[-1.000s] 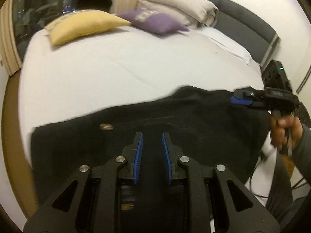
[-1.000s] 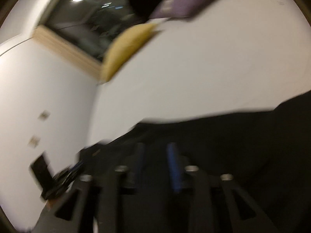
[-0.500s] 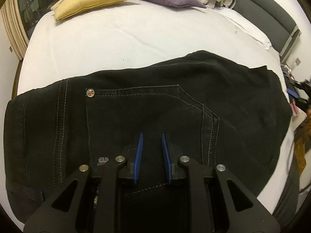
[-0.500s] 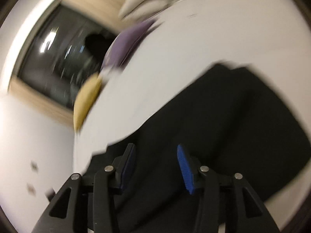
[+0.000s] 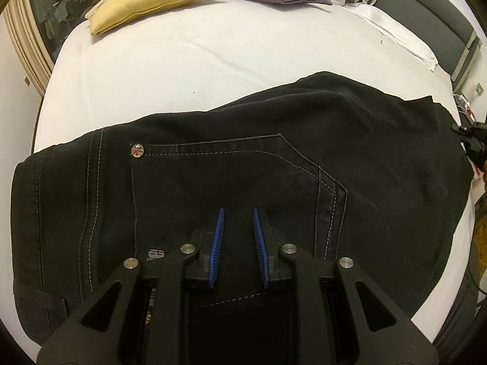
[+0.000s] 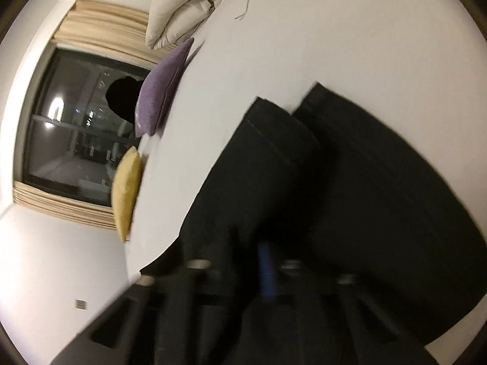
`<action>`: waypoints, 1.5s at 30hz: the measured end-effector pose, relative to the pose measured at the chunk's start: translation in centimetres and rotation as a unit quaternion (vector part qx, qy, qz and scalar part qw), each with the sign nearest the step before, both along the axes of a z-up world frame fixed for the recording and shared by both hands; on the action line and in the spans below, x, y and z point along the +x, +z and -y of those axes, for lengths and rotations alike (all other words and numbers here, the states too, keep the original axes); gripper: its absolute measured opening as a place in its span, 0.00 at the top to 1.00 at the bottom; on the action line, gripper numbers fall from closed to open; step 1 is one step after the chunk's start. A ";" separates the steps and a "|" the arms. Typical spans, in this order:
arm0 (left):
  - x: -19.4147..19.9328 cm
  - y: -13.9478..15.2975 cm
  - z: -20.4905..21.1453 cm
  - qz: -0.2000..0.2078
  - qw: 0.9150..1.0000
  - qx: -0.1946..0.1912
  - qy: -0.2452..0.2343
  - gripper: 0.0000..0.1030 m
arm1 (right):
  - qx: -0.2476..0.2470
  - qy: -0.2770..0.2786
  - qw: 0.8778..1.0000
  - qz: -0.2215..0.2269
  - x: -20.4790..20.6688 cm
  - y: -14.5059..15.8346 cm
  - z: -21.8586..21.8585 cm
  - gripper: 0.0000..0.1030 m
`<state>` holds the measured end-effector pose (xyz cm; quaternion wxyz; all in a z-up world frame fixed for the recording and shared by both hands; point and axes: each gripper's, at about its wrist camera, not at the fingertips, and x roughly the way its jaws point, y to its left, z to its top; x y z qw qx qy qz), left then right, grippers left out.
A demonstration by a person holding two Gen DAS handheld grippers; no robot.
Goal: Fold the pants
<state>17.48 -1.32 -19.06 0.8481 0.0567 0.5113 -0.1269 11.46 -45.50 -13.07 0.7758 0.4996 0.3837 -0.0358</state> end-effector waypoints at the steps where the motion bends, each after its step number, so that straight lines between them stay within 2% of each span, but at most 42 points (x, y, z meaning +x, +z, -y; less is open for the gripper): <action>1: -0.1 0.0 0.1 0.000 1.000 0.001 0.001 0.81 | -0.011 -0.001 1.000 -0.002 -0.4 1.0 0.1 0.92; 3: -0.4 0.1 0.1 0.001 1.000 0.000 0.002 0.81 | -0.053 0.008 0.999 -0.009 0.2 3.3 0.1 0.94; 4: -0.5 0.1 0.1 0.001 1.000 0.000 0.001 0.81 | -0.094 0.019 0.995 -0.029 0.7 5.1 -0.4 0.94; 7: -0.6 0.2 0.3 0.002 1.000 0.003 0.001 0.81 | -0.171 0.040 0.982 -0.077 2.5 8.7 -1.3 0.94; 8: -0.6 0.1 0.4 0.003 1.000 0.005 0.002 0.81 | -0.202 0.054 0.974 -0.085 3.7 9.9 -2.1 0.94; 9: -0.6 0.1 0.5 0.003 1.000 0.006 0.002 0.81 | -0.246 0.076 0.960 -0.105 5.4 11.1 -3.3 0.94; 10: -0.6 0.1 0.6 0.004 1.000 0.009 0.002 0.81 | -0.271 0.098 0.950 -0.119 6.5 11.8 -4.3 0.93; 11: -0.6 0.1 0.7 0.004 1.000 0.010 0.004 0.81 | -0.280 0.115 0.945 -0.126 7.5 12.3 -5.0 0.92; 12: -0.6 0.2 0.8 0.004 1.000 0.011 0.005 0.81 | -0.262 0.119 0.951 -0.112 7.9 13.2 -5.2 0.89; 14: -0.7 0.1 0.9 0.005 1.000 0.012 0.006 0.81 | -0.211 0.092 0.971 -0.063 7.1 14.8 -4.0 0.75; 15: -0.7 0.1 0.8 0.006 1.000 0.012 0.006 0.81 | -0.193 0.076 0.977 -0.041 6.3 15.2 -3.2 0.63; 16: -0.7 0.1 0.8 0.006 1.000 0.012 0.006 0.81 | -0.162 0.050 0.986 0.010 4.3 15.8 -1.7 0.48; 17: -0.8 0.1 0.8 0.007 1.000 0.012 0.005 0.81 | -0.147 0.043 0.987 0.042 2.6 15.9 -0.7 0.42; 18: -0.8 0.1 0.8 0.007 1.000 0.012 0.004 0.81 | -0.127 0.041 0.987 0.086 1.3 15.8 0.1 0.40; 19: -0.8 0.1 0.9 0.007 1.000 0.012 0.003 0.81 | -0.116 0.035 0.987 0.107 -0.3 15.2 1.2 0.40; 21: -0.7 0.1 1.0 0.006 1.000 0.014 0.004 0.81 | -0.111 0.006 0.991 0.071 -2.7 12.5 2.8 0.40; 24: -0.9 0.1 1.3 0.009 1.000 0.023 0.003 0.81 | -0.065 -0.013 0.997 0.033 -5.1 8.0 4.2 0.43; 25: -0.9 0.1 1.4 0.010 1.000 0.026 0.002 0.81 | -0.049 -0.013 0.998 0.027 -5.2 6.4 3.9 0.48; 27: -1.0 0.1 1.4 0.010 1.000 0.027 0.002 0.81 | -0.015 -0.008 1.000 0.023 -5.3 3.7 3.7 0.48; 31: -1.0 0.2 1.4 0.009 1.000 0.025 0.003 0.81 | 0.026 -0.005 1.000 0.013 -2.7 1.0 2.8 0.48; 33: -0.9 0.2 1.4 0.009 1.000 0.024 0.003 0.81 | 0.027 -0.005 1.000 -0.011 -1.3 -0.4 2.6 0.48; 36: -0.9 0.2 1.3 0.009 1.000 0.022 0.003 0.81 | 0.037 -0.003 0.999 -0.005 -0.2 -1.1 2.6 0.51; 38: -0.9 0.2 1.4 0.010 1.000 0.022 0.003 0.81 | 0.026 0.008 1.000 -0.010 0.6 -1.4 2.5 0.64; 39: -0.9 0.2 1.3 0.010 1.000 0.022 0.002 0.81 | 0.023 0.011 1.000 -0.013 1.4 -1.4 2.2 0.79; 40: -0.9 0.2 1.3 0.011 1.000 0.022 0.002 0.81 | 0.018 0.016 1.000 -0.016 1.7 -1.3 2.2 0.89; 42: -0.9 0.2 1.2 0.011 1.000 0.021 0.002 0.81 | 0.010 0.018 1.000 -0.014 1.5 -0.8 2.3 0.90; 45: -0.9 0.2 1.1 0.010 1.000 0.022 0.001 0.81 | -0.029 0.019 0.999 -0.006 0.2 0.9 2.0 0.93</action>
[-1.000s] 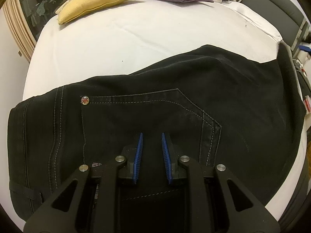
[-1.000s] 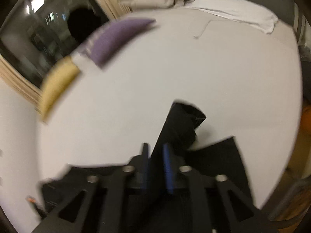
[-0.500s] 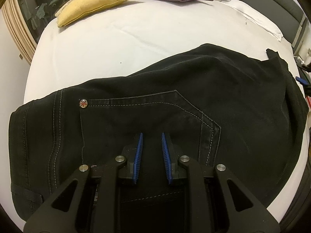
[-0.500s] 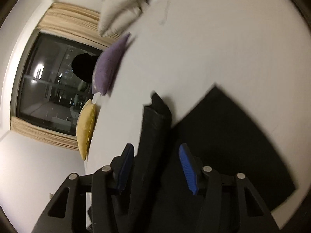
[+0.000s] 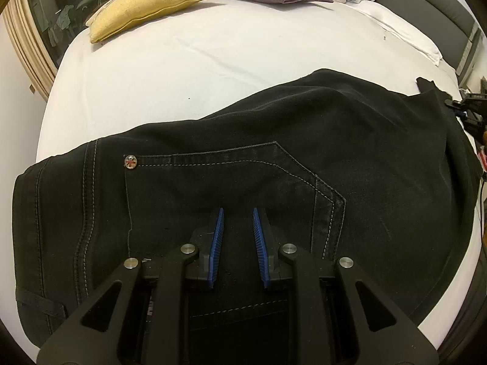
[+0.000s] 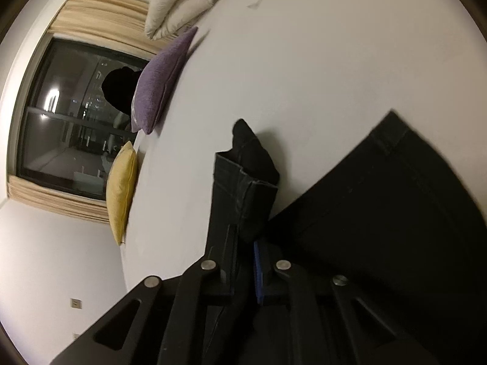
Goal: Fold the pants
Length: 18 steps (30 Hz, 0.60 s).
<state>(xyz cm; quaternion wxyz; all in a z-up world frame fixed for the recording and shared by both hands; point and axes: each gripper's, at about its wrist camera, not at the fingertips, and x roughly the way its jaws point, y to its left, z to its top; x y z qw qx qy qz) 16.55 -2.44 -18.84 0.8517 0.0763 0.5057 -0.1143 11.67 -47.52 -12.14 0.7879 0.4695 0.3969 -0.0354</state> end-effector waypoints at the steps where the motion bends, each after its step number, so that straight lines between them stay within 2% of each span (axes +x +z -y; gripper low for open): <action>1: 0.0 0.0 0.0 0.000 1.000 0.000 0.000 0.81 | -0.010 -0.007 1.000 0.009 -0.5 0.8 -0.1 0.96; 5: -0.1 0.0 0.0 0.004 1.000 0.003 0.000 0.81 | -0.041 -0.048 0.997 0.040 -4.4 3.4 0.7 0.96; 8: -0.3 0.0 0.2 0.007 1.000 0.005 0.005 0.81 | -0.065 -0.081 0.994 0.034 -7.5 3.7 1.7 0.96; 11: -0.5 0.0 0.4 0.011 1.000 0.010 0.009 0.81 | -0.051 -0.128 0.990 0.003 -12.0 1.6 2.7 0.96; 14: -0.8 0.0 0.8 0.015 1.000 0.020 0.008 0.81 | -0.036 -0.147 0.988 -0.027 -13.8 -1.0 2.5 0.96; 18: -1.0 0.1 0.9 0.014 1.000 0.023 0.007 0.81 | -0.057 -0.154 0.986 -0.033 -14.6 -0.8 1.7 0.96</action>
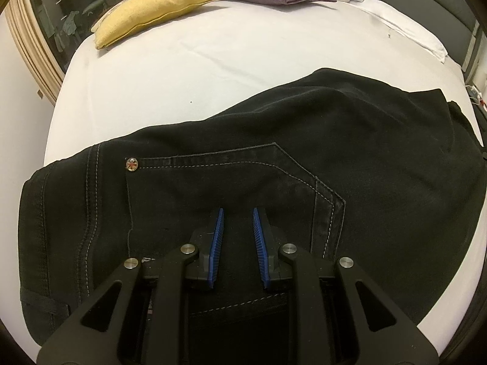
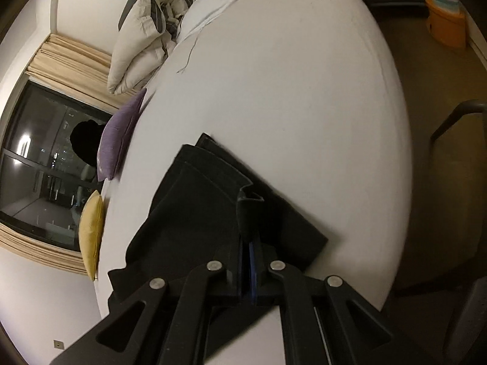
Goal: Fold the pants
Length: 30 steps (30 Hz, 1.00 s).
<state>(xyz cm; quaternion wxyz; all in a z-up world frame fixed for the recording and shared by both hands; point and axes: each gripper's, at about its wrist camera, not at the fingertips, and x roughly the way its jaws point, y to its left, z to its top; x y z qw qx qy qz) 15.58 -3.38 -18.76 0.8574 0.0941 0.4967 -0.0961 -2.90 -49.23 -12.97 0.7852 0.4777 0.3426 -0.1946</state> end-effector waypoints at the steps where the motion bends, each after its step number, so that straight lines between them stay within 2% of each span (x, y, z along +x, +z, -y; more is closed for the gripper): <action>1: 0.0 0.0 0.1 0.000 1.000 0.000 0.000 0.81 | -0.005 -0.001 1.000 0.002 0.0 0.4 -0.1 0.96; 8: -0.5 0.0 0.5 0.009 1.000 0.008 0.000 0.81 | -0.034 -0.022 0.999 0.020 -1.5 1.3 -1.1 0.96; 14: -0.7 -0.1 0.6 0.012 1.000 0.007 -0.001 0.81 | -0.016 -0.015 1.000 -0.003 -2.0 -1.1 -0.8 0.98; 17: -0.8 0.0 0.6 0.012 1.000 0.006 -0.001 0.81 | -0.030 0.011 0.999 -0.026 -1.4 0.2 -0.3 0.91; 19: -0.7 0.1 0.4 0.011 1.000 0.005 0.000 0.81 | -0.066 -0.012 0.996 -0.050 -1.9 2.2 0.5 0.76; 20: -0.7 0.1 0.5 0.011 1.000 0.005 0.000 0.81 | -0.088 -0.021 0.994 -0.055 -1.9 3.2 0.9 0.74; 22: -0.6 0.1 0.6 0.010 1.000 0.008 -0.002 0.81 | -0.126 -0.006 0.991 -0.042 -0.9 5.6 1.8 0.74; 24: -0.6 0.1 0.5 0.010 1.000 0.007 -0.002 0.81 | -0.145 0.052 0.988 -0.018 1.6 7.2 2.2 0.74; 26: -0.6 0.1 0.4 0.010 1.000 0.005 -0.002 0.81 | -0.155 0.158 0.975 -0.005 5.7 7.9 1.9 0.72; 27: -0.6 0.1 0.4 0.010 1.000 0.004 -0.002 0.81 | -0.176 0.201 0.964 -0.005 7.6 8.2 1.5 0.72; 28: -0.6 0.1 0.3 0.009 1.000 0.003 -0.002 0.81 | -0.219 0.246 0.944 -0.016 9.7 8.5 0.6 0.72; 30: -0.5 0.2 0.4 0.009 1.000 0.004 -0.002 0.81 | -0.257 0.324 0.910 -0.023 12.5 8.9 -1.2 0.72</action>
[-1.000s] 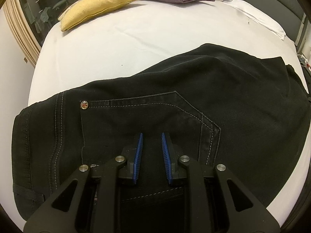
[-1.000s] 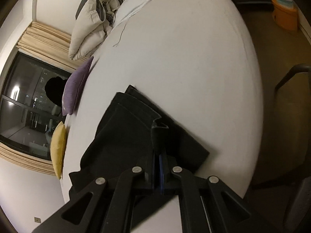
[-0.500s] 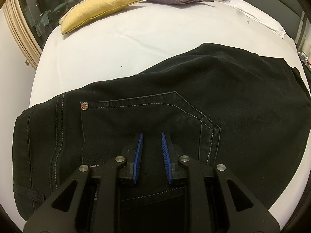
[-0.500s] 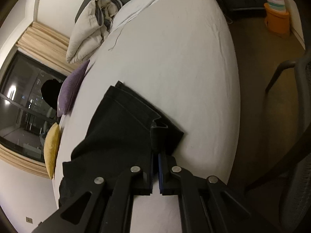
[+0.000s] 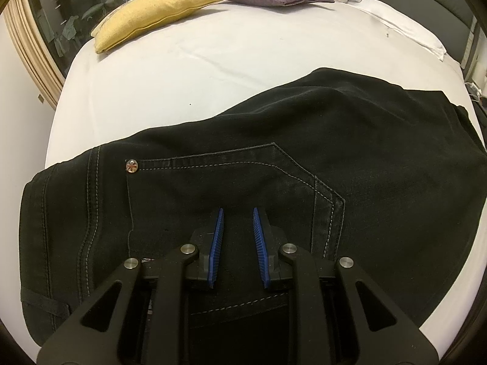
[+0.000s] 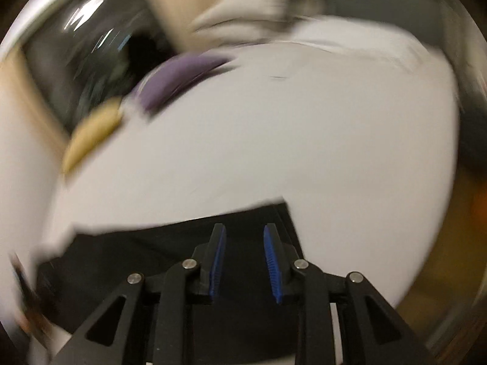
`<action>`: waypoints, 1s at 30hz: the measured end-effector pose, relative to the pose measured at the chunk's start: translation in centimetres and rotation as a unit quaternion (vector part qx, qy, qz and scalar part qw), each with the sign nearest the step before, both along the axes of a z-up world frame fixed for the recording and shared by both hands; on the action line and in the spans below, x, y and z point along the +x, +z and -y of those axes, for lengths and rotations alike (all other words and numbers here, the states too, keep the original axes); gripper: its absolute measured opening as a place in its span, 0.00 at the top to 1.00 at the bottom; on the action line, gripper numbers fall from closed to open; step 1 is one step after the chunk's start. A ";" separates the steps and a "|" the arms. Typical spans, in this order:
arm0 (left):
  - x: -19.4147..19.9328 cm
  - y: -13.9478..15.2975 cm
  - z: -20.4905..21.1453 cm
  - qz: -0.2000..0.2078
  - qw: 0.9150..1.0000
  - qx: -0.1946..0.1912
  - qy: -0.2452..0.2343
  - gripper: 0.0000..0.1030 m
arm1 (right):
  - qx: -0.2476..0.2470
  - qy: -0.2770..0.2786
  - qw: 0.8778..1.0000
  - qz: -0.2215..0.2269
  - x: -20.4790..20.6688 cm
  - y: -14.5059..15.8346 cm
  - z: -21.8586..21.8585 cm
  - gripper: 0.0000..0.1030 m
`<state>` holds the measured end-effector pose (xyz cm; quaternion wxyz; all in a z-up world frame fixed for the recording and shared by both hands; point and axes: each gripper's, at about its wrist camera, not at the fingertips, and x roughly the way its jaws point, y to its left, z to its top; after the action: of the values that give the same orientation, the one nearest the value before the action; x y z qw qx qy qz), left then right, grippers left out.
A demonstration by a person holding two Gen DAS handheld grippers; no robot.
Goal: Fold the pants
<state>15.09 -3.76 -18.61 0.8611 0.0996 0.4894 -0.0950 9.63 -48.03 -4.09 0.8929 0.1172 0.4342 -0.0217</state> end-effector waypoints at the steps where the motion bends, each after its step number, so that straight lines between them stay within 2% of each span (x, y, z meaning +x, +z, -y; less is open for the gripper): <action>1: 0.1 0.0 0.0 0.000 1.000 0.000 -0.001 0.81 | -0.011 0.055 0.998 -0.003 1.4 0.2 -1.4 0.72; 3: 0.1 0.0 0.0 0.000 1.000 0.000 -0.003 0.81 | -0.059 0.135 0.989 -0.010 3.0 0.3 -4.2 0.72; 5: 0.1 -0.1 0.0 -0.002 1.000 -0.004 -0.005 0.81 | -0.126 0.220 0.966 -0.041 4.7 -0.8 -7.5 0.72; 7: 0.3 0.0 -0.3 -0.004 1.000 -0.009 -0.008 0.81 | -0.141 0.263 0.951 -0.076 6.2 -2.2 -8.8 0.72; 9: 0.4 0.0 -0.5 -0.006 1.000 -0.014 -0.011 0.81 | -0.140 0.282 0.944 -0.099 7.3 -3.0 -8.8 0.72; 13: 0.5 -0.1 -0.8 -0.007 1.000 -0.021 -0.017 0.81 | -0.170 0.320 0.922 -0.135 8.6 -4.3 -8.3 0.72; 20: 0.8 -0.2 -1.1 -0.011 0.999 -0.029 -0.024 0.81 | -0.168 0.389 0.891 -0.165 9.4 -5.4 -9.9 0.72; 26: 0.9 -0.3 -1.5 -0.011 0.999 -0.031 -0.031 0.81 | -0.164 0.414 0.880 -0.165 10.6 -4.7 -10.1 0.72; 30: 0.9 -0.3 -1.7 -0.011 0.999 -0.034 -0.032 0.81 | -0.144 0.421 0.882 -0.154 11.2 -3.6 -9.8 0.72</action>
<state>16.01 -2.10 -18.89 0.8552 0.0849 0.4917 -0.1405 20.85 -38.19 -7.68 0.7472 -0.2112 0.5664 0.2763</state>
